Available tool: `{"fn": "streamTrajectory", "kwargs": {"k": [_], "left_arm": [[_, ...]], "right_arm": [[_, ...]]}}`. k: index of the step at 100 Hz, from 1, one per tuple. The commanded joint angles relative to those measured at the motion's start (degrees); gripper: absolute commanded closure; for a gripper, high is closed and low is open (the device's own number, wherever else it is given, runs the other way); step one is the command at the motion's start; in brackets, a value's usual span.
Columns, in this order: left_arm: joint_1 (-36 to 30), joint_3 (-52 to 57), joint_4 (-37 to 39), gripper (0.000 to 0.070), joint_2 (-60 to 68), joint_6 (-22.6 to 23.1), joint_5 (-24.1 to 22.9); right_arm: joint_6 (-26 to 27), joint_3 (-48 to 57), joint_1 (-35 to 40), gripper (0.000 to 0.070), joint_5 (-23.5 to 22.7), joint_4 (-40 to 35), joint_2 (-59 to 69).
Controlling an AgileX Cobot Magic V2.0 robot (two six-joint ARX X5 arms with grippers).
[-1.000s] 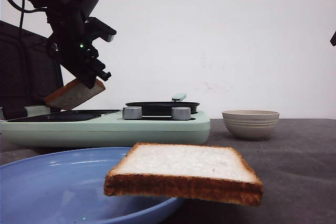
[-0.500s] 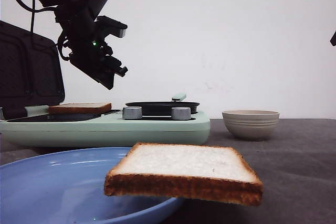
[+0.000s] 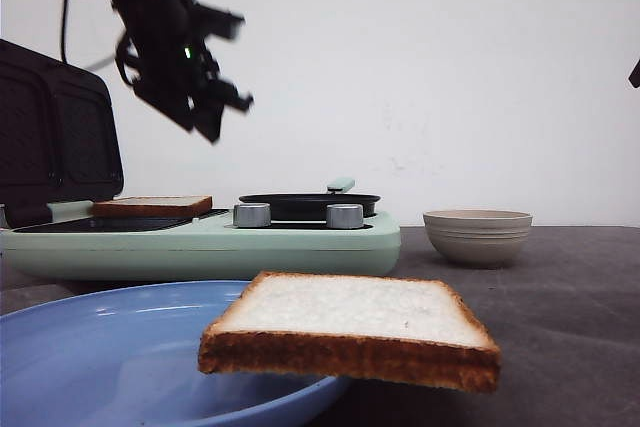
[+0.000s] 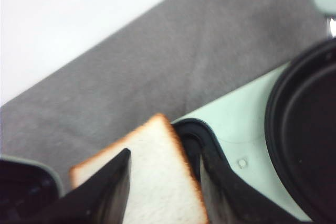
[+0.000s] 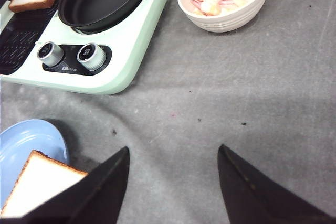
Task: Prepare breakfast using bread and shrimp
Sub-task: 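Raise the left gripper away from the press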
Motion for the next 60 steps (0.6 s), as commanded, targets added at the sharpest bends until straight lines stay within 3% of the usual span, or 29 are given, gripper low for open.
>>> {"fn": "streamTrajectory", "kwargs": {"k": [1, 17, 34, 60], "left_arm": [[-0.02, 1.49, -0.68, 0.0498, -2.78, -3.08, -0.07], [0.81, 1.49, -4.55, 0.0498, -8.94, -5.49, -0.11], [2.23, 1.49, -8.17, 0.0498, -14.95, -12.87, 0.00], [4.37, 1.31, -14.73, 0.0497, -21.05, -19.78, 4.24]], "right_arm": [[-0.68, 0.74, 0.09, 0.0371, -0.15, 0.55, 0.39], [-0.66, 0.74, 0.09, 0.0371, -0.17, 0.52, 0.39], [-0.59, 0.74, 0.09, 0.0371, -0.22, 0.46, 0.39], [-0.02, 0.74, 0.13, 0.0371, -1.53, 0.48, 0.39]]}}
